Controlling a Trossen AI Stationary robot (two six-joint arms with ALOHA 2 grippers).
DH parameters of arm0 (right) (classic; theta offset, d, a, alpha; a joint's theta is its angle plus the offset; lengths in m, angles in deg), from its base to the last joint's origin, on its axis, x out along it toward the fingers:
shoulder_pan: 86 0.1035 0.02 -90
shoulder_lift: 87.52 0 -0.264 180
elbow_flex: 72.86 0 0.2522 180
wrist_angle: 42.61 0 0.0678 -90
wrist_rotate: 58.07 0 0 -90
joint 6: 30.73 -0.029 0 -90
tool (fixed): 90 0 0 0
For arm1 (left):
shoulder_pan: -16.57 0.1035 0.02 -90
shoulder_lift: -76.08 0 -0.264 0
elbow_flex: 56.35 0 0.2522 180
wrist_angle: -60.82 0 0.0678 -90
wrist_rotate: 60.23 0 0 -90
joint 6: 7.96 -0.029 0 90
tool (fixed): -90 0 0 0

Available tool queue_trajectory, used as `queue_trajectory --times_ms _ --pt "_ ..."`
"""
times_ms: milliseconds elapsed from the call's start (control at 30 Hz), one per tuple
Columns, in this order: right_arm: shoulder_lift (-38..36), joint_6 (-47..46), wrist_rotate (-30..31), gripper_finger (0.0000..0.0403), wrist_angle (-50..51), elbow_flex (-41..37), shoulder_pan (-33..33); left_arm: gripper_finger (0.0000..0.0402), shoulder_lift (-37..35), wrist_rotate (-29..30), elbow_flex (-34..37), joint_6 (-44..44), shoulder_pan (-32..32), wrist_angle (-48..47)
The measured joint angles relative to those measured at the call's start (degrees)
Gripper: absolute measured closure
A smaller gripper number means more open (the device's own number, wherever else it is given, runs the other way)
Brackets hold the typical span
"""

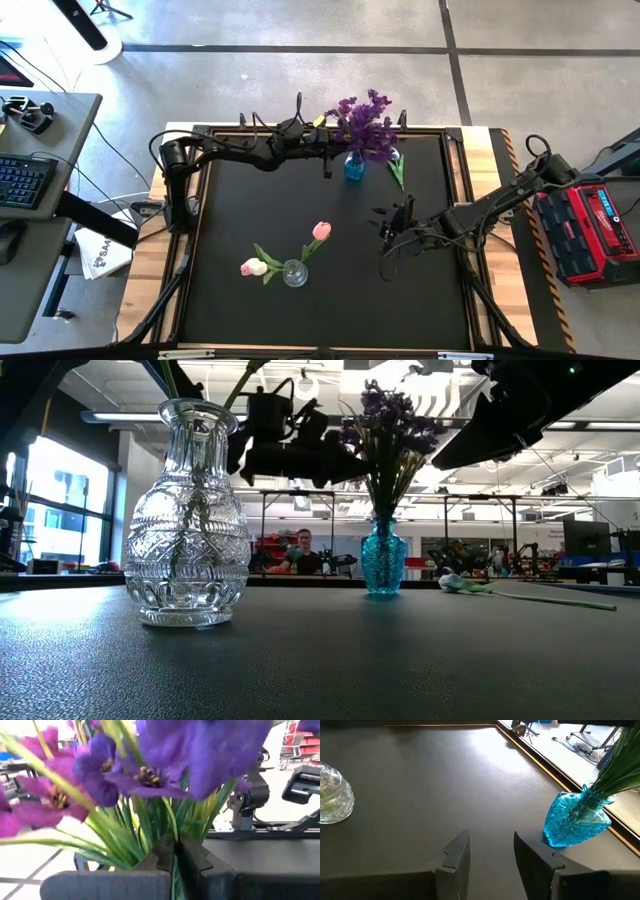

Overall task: Sort flowers into vase by color
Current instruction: Put the dark violet flower into the blue vase

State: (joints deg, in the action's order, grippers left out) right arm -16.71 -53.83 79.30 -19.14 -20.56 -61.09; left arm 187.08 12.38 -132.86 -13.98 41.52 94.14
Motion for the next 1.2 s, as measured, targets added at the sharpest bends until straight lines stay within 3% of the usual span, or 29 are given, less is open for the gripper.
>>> queue_trajectory --times_ms 733,1200 --pt "0.0 0.2 -0.1 0.0279 -0.9 0.0 0.0 0.0395 -0.8 2.5 0.2 1.3 0.0 -6.7" --pt "0.0 0.1 -0.3 0.0279 -0.9 0.0 0.0 0.0267 -7.0 -4.6 0.2 4.3 -0.1 -10.6"
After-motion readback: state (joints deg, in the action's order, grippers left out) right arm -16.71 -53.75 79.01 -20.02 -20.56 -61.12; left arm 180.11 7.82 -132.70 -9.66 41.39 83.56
